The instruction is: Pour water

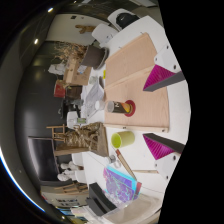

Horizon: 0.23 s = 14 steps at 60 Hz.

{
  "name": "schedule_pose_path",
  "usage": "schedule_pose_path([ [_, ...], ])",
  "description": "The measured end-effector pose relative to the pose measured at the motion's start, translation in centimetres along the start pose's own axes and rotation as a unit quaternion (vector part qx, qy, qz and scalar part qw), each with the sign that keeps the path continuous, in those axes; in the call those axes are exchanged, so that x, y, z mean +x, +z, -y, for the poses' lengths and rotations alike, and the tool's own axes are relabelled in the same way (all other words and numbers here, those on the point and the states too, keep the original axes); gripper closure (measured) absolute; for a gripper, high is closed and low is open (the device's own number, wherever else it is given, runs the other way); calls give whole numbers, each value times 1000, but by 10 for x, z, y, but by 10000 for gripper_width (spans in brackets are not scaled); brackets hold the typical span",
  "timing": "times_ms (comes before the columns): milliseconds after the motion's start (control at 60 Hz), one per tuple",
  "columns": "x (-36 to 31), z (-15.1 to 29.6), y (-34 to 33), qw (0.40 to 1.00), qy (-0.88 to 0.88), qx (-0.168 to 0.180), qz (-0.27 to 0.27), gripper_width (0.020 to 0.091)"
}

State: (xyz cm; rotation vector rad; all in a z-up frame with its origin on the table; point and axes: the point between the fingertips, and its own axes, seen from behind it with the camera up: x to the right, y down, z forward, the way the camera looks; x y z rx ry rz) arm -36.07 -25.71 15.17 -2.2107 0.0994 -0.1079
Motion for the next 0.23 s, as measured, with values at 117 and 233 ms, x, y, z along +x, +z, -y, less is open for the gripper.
schedule_pose_path([
  [117, 1, -3, -2, 1000, -3, -1, -6, 247],
  [233, 0, -4, 0, 1000, 2, -8, -7, 245],
])
